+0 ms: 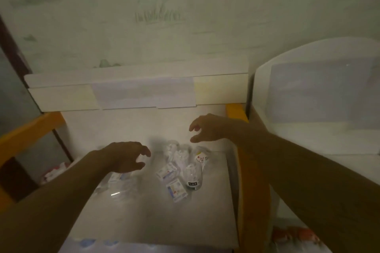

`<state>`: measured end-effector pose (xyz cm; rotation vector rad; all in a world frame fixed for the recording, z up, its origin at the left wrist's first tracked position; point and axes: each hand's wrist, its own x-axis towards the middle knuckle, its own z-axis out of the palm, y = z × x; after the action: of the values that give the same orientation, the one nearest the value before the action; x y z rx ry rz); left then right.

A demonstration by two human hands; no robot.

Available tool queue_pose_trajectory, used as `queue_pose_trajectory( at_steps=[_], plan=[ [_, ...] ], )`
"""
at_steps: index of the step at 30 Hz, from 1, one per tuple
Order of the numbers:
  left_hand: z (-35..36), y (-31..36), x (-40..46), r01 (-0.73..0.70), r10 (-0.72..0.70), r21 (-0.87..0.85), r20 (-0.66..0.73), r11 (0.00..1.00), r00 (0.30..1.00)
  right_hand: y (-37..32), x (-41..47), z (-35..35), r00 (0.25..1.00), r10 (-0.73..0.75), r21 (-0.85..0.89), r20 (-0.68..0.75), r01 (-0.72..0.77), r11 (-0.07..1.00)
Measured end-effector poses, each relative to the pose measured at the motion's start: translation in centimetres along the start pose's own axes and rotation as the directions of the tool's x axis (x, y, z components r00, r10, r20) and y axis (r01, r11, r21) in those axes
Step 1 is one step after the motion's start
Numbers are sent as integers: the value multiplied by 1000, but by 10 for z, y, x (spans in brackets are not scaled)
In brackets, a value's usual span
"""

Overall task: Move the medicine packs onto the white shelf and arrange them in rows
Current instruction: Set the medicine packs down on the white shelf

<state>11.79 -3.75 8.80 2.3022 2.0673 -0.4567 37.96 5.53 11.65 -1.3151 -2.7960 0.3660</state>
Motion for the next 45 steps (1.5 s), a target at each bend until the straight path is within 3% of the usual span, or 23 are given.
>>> queue_pose_trajectory(
  at_steps=[6, 17, 21, 27, 34, 36, 45],
  plan=[
    [10, -46, 25, -36, 36, -31, 12, 999, 999, -18, 28, 10, 993, 121, 11, 1, -121, 993],
    [70, -107, 57, -193, 202, -76, 138, 978, 970, -62, 41, 95, 928, 328, -9, 175, -332, 943],
    [71, -96, 61, -240, 259, -155, 117, 958, 959, -52, 34, 103, 900, 409, -49, 152, -407, 912],
    [75, -39, 78, -330, 376, -315, 97, 890, 921, -50, 31, 117, 911, 409, -122, 59, -400, 909],
    [104, 6, 98, -271, 287, -200, 58, 942, 956, -38, 11, 127, 899, 439, -24, 9, -438, 898],
    [106, 6, 102, -242, 249, -229, 3, 943, 968, -35, 10, 127, 894, 448, -21, 17, -448, 894],
    [111, 9, 107, -223, 240, -317, 14, 922, 971, -35, 9, 135, 885, 459, -12, 84, -459, 888]
  ],
)
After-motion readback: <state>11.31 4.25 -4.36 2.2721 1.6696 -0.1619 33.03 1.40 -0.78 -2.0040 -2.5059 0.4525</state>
